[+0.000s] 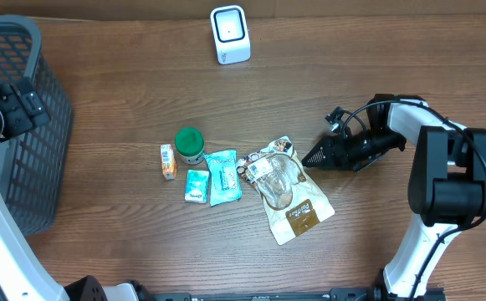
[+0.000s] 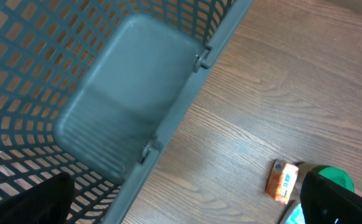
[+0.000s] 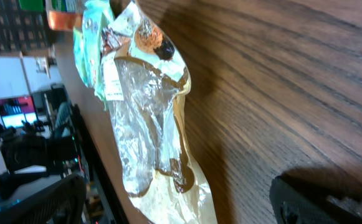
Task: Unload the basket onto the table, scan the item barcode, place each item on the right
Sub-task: 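Lift the snack bag upright with the right gripper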
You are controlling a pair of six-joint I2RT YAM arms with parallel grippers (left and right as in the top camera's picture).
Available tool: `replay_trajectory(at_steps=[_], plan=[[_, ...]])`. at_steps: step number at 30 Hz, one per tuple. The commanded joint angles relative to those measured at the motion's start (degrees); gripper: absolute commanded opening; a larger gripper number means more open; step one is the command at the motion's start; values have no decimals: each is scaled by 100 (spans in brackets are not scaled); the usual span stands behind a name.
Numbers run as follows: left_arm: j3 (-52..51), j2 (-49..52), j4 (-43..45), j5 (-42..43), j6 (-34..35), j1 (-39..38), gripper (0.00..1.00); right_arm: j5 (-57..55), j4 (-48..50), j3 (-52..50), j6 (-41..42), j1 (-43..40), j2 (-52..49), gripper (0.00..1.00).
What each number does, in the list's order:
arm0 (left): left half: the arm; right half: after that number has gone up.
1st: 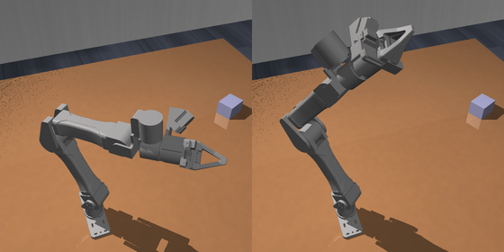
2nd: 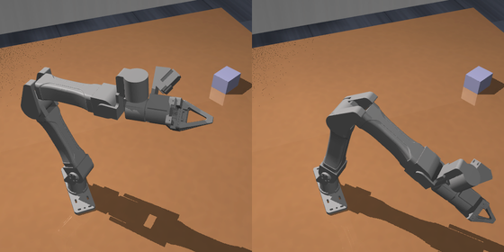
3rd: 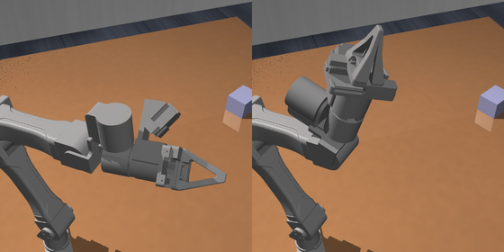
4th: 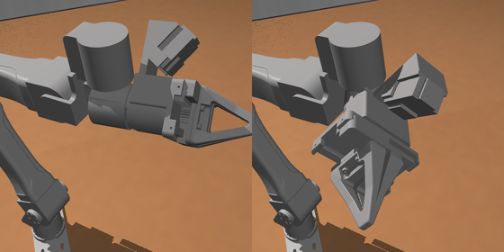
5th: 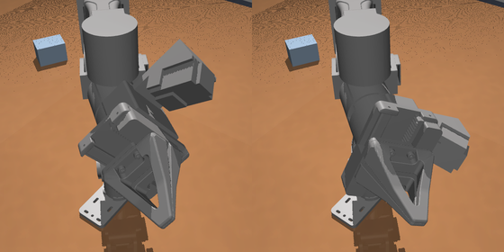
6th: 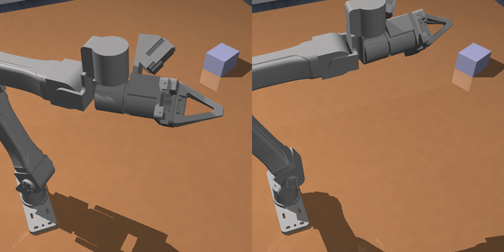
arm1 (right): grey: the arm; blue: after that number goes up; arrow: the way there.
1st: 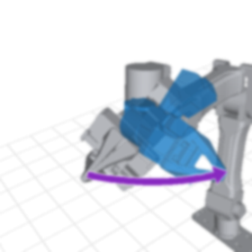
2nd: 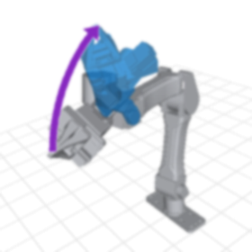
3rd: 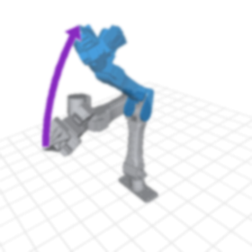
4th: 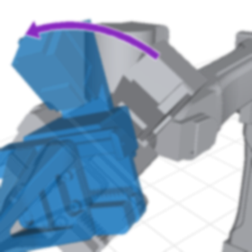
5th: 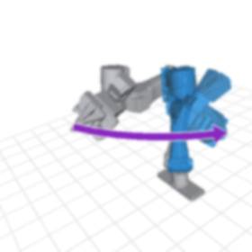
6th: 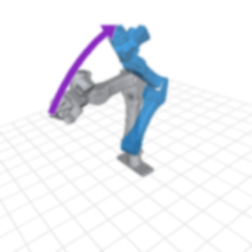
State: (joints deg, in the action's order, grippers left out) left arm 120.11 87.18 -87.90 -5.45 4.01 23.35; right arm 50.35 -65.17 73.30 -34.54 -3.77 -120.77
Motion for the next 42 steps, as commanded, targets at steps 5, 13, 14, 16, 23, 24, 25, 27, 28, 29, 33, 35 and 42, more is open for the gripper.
replay_trajectory(at_steps=[5,13,14,16,23,24,25,27,28,29,33,35,42], plan=[[83,15,7,-50,-127,15,100,-509,529,-413,492,317,28,93],[83,15,7,-50,-127,15,99,-944,1038,-542,1198,1438,28,88],[83,15,9,-50,-127,15,100,-935,1073,-564,1213,1545,28,86],[83,15,7,-50,-127,15,100,-933,1224,-660,1344,1733,28,80],[83,15,7,-50,-127,15,100,-857,1871,-1283,1687,1989,28,29],[83,15,7,-50,-127,15,100,-809,1884,-1314,1687,1991,28,24],[83,15,7,-50,-125,15,99,-787,1882,-1318,1707,1989,28,22],[83,15,7,-50,-127,15,100,-787,1895,-1318,1816,1989,28,13],[83,15,7,-50,-127,15,99,-787,1904,-1318,1862,1989,28,8],[83,15,7,-50,-127,15,100,-787,1904,-1318,1902,1980,28,4],[83,15,7,-50,-127,15,100,-782,1816,-1220,2009,1873,31,4],[83,15,7,-50,-127,15,100,-811,1707,-1069,2127,1773,66,4],[83,15,9,-50,-127,15,100,-894,1176,-378,2131,1537,756,4]])
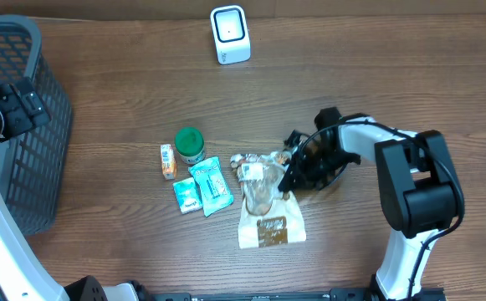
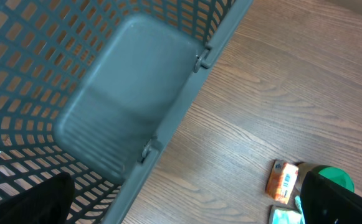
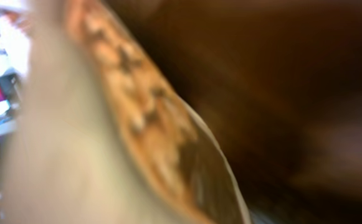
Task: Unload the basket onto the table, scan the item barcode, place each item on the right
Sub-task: 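Lift the snack bag upright with the right gripper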
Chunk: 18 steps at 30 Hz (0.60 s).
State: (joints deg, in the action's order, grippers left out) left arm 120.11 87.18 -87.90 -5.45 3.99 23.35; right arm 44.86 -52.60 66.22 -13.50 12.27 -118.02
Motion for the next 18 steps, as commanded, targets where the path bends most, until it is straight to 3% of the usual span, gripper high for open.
replay_trajectory(at_steps=[1,10,18], plan=[[83,15,7,-50,-125,15,100,-341,-138,396,24,-68,636,4],[83,15,7,-50,-125,15,99,584,-334,492,4,-83,1895,4],[83,15,7,-50,-125,15,100,452,-452,494,26,-68,1967,4]])
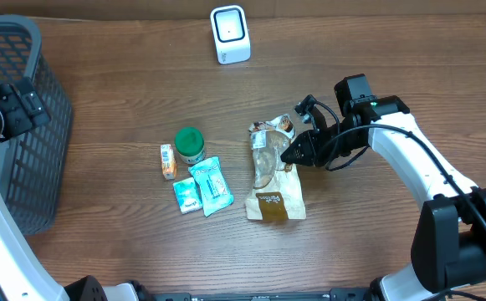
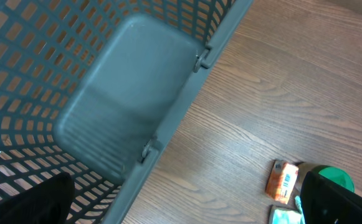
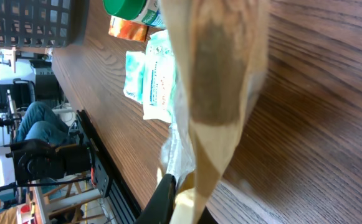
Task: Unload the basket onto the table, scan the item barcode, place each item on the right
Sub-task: 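Lift the snack bag upright with the right gripper, then carry the snack bag to the white scanner and hold it over it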
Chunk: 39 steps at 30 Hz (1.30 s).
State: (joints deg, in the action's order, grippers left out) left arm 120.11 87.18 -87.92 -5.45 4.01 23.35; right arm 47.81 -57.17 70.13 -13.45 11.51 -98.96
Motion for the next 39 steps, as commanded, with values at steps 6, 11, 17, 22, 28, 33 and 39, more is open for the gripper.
replay_trajectory(at_steps=[6,11,17,22,28,33,39], plan=[[83,15,9,-50,-127,15,100,1405,105,127,-326,-17,72,4],[83,15,9,-50,-127,15,99,2686,125,264,-612,-177,72,4],[83,15,9,-50,-127,15,100,3641,-11,656,-629,-431,96,4],[83,15,9,-50,-127,15,100,4074,-22,1069,-584,-560,234,4],[83,15,11,-50,-125,15,99,4079,-20,1565,-485,-560,446,4],[79,15,4,-50,-127,15,100,2065,-17,2000,437,-457,577,4],[79,15,-9,-50,-127,20,100,-1161,-74,2448,1287,354,590,4]])
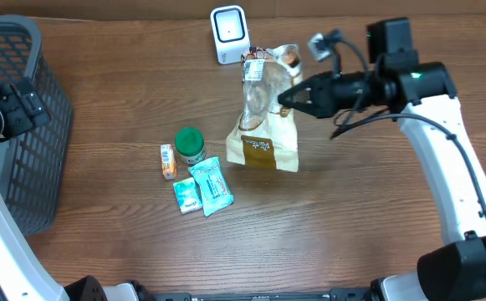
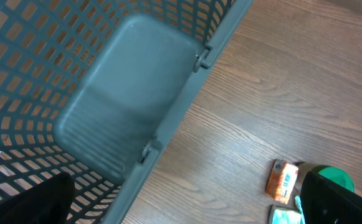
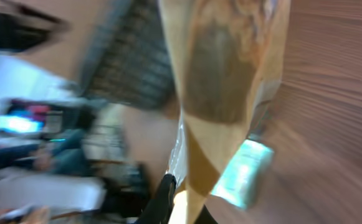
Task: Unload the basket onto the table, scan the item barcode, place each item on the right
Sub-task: 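Carry the snack bag to the white scanner and hold it over it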
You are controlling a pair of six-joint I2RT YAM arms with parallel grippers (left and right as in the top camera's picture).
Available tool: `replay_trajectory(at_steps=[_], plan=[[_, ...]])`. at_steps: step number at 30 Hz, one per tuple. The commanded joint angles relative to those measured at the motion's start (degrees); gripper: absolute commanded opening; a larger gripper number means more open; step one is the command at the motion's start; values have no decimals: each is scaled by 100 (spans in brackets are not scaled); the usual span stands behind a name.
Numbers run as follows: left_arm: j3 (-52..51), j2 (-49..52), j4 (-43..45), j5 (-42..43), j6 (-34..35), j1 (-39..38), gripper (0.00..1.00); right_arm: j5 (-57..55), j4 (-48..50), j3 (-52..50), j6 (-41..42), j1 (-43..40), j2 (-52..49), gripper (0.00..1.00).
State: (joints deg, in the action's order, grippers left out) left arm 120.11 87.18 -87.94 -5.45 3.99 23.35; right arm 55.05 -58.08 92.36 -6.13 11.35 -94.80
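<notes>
My right gripper (image 1: 286,96) is shut on the upper edge of a clear and tan snack bag (image 1: 263,125). The bag hangs above the table, its top just right of the white barcode scanner (image 1: 229,33) at the far edge. The right wrist view is blurred: the bag (image 3: 230,81) fills its middle, with one dark finger (image 3: 163,198) against its lower edge. My left gripper (image 1: 12,104) stays at the far left by the basket, open and holding nothing. Any barcode on the bag is too small to make out.
A grey mesh basket (image 1: 17,125) stands at the left edge, also filling the left wrist view (image 2: 75,74). On the table lie a green-lidded jar (image 1: 190,144), a small orange box (image 1: 168,160) and two teal packets (image 1: 205,188).
The right gripper, still shut on the snack bag, has gone from low over the table's middle to higher and farther back, beside the scanner. The left arm has not moved.
The bag first lay flat on the table with my right gripper to its right. Then the gripper was at the bag's right edge, and the bag and teal packets had shifted left. Then it held the bag upright, and now by the scanner.
</notes>
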Motion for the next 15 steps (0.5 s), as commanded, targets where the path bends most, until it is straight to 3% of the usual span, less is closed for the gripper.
replay_trajectory(at_steps=[1,8,15], plan=[[79,15,-9,-50,-125,20,100,-2343,101,234,680,516,175,4],[79,15,-9,-50,-125,20,99,-6387,1001,221,841,1484,-2,4],[79,15,-11,-50,-125,20,99,-7995,2315,221,-326,2055,-581,4]])
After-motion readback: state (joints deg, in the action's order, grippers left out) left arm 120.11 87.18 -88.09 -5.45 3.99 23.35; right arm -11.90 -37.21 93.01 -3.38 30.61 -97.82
